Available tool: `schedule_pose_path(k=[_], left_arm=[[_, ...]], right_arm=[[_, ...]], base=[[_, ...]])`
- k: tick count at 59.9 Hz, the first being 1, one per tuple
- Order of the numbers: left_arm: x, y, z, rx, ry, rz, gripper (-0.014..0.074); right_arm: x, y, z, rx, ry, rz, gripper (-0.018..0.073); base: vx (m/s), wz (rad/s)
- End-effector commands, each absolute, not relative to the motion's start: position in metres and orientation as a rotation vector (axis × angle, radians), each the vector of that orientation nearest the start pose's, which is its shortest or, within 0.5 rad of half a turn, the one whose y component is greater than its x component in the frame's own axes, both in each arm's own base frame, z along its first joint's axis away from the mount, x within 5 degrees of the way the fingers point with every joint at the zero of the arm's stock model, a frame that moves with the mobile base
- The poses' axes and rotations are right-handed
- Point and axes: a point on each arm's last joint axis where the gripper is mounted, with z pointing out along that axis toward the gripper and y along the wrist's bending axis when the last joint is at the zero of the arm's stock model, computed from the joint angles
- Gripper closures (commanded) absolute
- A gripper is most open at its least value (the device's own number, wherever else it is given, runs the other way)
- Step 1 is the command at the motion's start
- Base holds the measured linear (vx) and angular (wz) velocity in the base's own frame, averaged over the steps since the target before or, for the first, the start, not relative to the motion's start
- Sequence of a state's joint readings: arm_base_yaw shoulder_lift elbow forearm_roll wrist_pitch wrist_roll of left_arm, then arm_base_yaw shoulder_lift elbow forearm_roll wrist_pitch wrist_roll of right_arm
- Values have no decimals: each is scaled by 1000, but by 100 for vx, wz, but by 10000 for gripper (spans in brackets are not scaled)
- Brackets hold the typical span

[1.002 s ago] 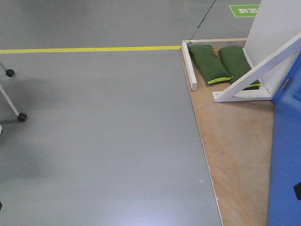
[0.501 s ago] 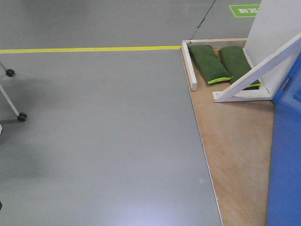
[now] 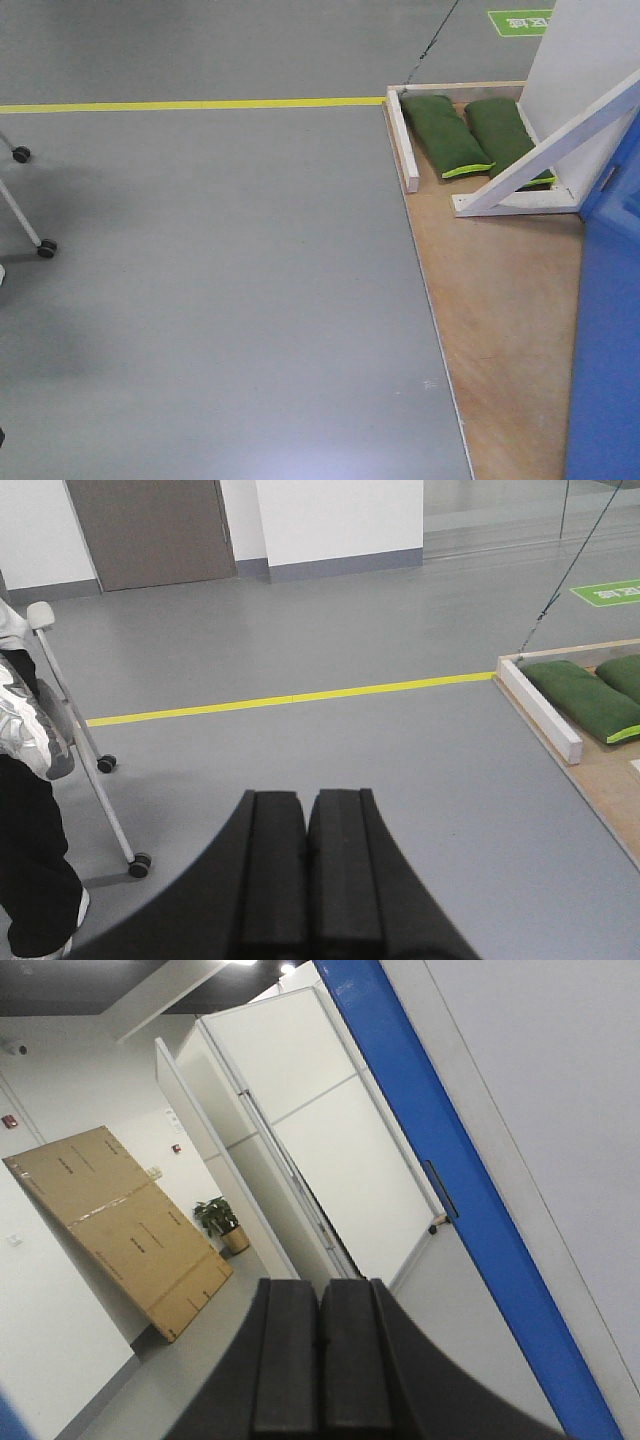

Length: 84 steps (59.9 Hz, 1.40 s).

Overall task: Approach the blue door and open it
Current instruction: 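Pull the blue door edge toward the robot with the right gripper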

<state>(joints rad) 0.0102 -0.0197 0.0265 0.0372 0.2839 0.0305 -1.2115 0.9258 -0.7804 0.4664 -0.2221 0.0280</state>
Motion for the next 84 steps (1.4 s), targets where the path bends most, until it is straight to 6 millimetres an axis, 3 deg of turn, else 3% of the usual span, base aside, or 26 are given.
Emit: schedule_pose_path(k=[1, 11, 21, 43, 65, 84], left_arm=[[55, 1, 186, 40, 1688, 50, 526], [55, 1, 186, 40, 1688, 50, 526], [55, 1, 186, 40, 1688, 50, 526], [55, 1, 186, 40, 1688, 50, 526], [55, 1, 186, 40, 1688, 50, 526], [55, 1, 186, 40, 1688, 50, 526]], right_arm=[[64, -209, 421, 1079, 817, -736, 557], [79, -251, 434, 1088, 825, -735, 557], [89, -277, 450, 1067, 808, -738, 557], [102, -313, 444, 1082, 836, -740, 557], [146, -300, 439, 1011, 924, -639, 557], [188, -261, 449, 858, 1042, -547, 557]], base=[[0, 0], [0, 0], [0, 0], [0, 0], [0, 0], [0, 0]])
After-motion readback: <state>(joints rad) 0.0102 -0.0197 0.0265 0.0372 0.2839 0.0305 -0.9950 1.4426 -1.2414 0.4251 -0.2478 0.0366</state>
